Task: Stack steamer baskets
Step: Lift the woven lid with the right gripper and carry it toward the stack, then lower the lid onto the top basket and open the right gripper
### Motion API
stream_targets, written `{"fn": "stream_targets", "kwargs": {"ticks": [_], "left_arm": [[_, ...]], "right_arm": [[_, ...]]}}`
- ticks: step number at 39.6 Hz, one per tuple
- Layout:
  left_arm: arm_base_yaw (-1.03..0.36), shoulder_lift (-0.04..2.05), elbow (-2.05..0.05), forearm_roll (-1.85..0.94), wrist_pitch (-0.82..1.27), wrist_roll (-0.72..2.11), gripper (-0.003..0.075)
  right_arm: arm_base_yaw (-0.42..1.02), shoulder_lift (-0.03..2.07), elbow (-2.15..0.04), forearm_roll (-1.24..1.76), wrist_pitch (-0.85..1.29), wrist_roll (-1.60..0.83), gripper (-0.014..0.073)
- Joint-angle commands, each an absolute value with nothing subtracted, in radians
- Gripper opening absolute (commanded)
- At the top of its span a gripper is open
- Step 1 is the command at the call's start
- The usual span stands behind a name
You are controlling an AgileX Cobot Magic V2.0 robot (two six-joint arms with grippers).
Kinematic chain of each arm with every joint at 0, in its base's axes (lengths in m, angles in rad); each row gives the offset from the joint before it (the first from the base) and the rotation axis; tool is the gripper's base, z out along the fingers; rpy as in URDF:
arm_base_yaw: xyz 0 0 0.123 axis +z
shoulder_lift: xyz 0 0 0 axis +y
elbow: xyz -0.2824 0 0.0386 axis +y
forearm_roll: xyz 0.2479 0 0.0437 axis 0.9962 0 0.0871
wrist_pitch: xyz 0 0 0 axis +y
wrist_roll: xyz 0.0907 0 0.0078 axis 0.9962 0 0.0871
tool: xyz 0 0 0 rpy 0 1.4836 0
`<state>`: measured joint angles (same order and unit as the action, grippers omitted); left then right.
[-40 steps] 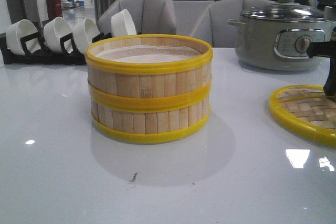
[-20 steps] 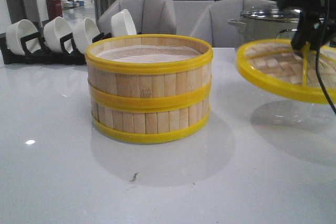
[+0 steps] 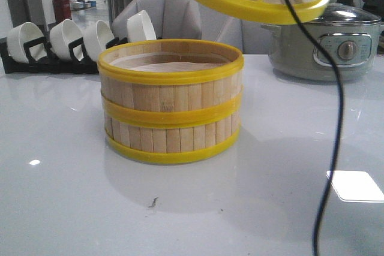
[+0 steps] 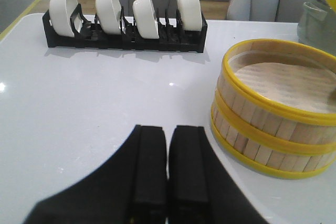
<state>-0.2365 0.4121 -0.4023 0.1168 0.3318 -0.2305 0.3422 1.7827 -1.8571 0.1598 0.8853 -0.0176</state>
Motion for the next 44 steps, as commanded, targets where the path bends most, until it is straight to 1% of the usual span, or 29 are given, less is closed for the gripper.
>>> {"fn": "stream_targets", "kwargs": {"ticks": [1, 7, 13, 29, 44], "left_arm": [[-0.237, 0.417, -0.430, 0.120, 0.253, -0.238, 0.0087], [-0.237, 0.417, -0.430, 0.120, 0.253, -0.238, 0.0087], [-0.237, 0.417, -0.430, 0.120, 0.253, -0.238, 0.0087], [-0.237, 0.417, -0.430, 0.120, 0.253, -0.238, 0.0087], [-0.237, 0.417, -0.430, 0.120, 0.253, -0.238, 0.0087]], "right_arm": [[0.402, 1.775, -1.953, 0.165, 0.852, -0.020, 0.0045], [0.479, 1.837, -2.018, 0.165, 0.873, -0.020, 0.0045], [0.520, 1.900, -2.063, 0.165, 0.893, -0.020, 0.0045], [0.520, 1.986, -2.079, 0.115, 0.906, -0.020, 0.0045], [0.517, 2.001, -2.079, 0.106, 0.855, -0.019, 0.0044]]}}
